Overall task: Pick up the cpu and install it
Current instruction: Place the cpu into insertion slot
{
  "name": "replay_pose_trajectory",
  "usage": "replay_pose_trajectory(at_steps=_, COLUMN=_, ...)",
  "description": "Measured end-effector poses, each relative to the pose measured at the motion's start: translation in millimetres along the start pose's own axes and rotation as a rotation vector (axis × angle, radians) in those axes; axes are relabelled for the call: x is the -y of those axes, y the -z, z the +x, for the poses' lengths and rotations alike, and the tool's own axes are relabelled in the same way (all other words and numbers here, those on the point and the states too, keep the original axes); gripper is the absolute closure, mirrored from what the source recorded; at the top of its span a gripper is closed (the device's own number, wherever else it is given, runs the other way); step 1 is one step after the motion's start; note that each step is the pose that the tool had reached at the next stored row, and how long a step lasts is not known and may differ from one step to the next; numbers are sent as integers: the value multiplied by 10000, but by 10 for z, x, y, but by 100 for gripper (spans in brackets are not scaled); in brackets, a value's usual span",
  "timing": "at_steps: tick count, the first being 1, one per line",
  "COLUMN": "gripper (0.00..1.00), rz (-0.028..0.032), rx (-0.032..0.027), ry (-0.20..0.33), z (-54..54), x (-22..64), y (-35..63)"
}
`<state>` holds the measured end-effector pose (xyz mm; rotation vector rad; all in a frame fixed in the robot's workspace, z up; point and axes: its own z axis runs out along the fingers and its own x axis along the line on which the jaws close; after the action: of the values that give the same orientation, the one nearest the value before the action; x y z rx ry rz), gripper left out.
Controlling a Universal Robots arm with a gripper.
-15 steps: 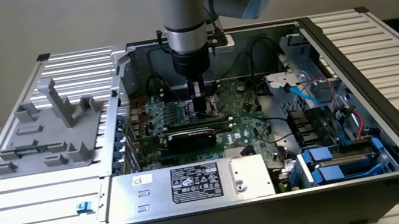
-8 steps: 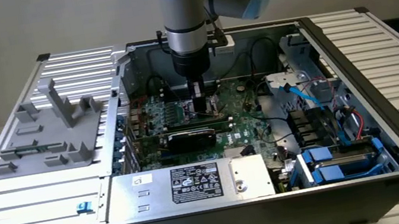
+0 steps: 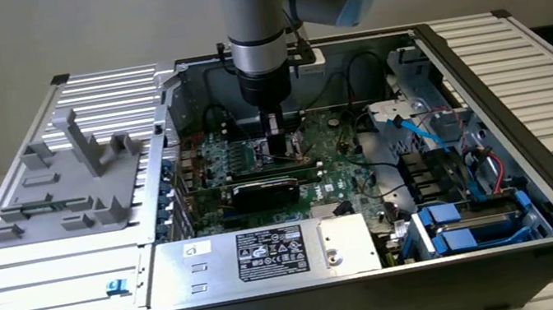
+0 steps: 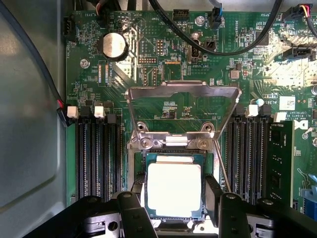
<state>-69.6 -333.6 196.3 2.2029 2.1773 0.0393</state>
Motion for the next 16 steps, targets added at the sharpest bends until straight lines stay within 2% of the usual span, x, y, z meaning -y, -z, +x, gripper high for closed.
replay_pose_trajectory(at_steps=10, gripper=44, rz=-1, rx=1, ry=1, z=-3, x=1, y=1)
replay_pose_trajectory(at_steps=13, gripper=44, rz=1, rx=-87, ry=-2, z=-7, x=2, y=2)
replay_pose_trajectory(at_steps=16, gripper=44, rz=1, rx=-104, ry=-6, z=-6, x=2, y=1)
